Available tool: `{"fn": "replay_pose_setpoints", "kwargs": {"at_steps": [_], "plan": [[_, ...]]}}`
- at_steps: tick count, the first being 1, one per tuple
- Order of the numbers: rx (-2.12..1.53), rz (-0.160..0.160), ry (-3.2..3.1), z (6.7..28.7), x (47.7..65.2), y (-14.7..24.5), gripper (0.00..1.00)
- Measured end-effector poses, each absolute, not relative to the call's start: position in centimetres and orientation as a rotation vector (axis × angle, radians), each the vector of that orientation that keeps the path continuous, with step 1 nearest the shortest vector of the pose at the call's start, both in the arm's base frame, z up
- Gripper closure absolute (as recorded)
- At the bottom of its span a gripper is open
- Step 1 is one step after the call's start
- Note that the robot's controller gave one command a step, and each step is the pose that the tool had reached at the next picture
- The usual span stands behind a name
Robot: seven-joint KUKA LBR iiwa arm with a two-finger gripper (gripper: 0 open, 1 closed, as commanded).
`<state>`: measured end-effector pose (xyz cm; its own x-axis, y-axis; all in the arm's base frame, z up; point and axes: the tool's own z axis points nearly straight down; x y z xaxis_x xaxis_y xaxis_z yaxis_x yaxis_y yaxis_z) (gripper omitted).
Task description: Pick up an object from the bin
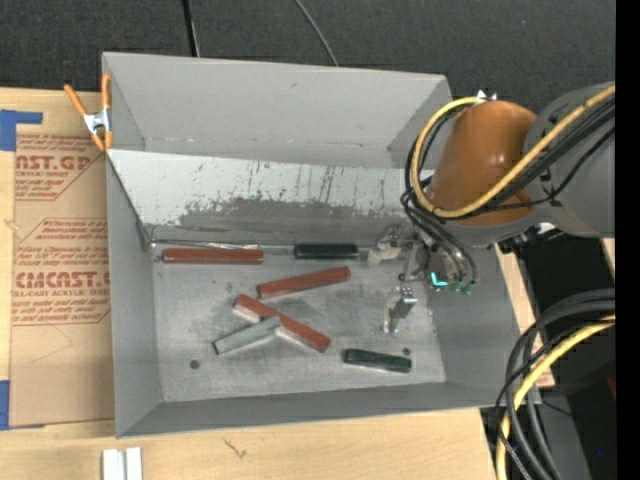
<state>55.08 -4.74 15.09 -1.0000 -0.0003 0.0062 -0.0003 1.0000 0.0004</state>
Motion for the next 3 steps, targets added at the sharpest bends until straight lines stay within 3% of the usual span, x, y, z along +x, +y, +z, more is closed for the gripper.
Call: {"fn": "replay_pose_setpoints", "kwargs": {"at_steps": [1,2,3], "plan": [[0.001,0.001,-3.143,15.5,55.3,-4.7,0.0],[0.109,0.002,-3.151,13.4,53.2,-5.8,0.0],[0.102,-0.001,-3.14,8.4,52.2,-7.8,1.0]]}}
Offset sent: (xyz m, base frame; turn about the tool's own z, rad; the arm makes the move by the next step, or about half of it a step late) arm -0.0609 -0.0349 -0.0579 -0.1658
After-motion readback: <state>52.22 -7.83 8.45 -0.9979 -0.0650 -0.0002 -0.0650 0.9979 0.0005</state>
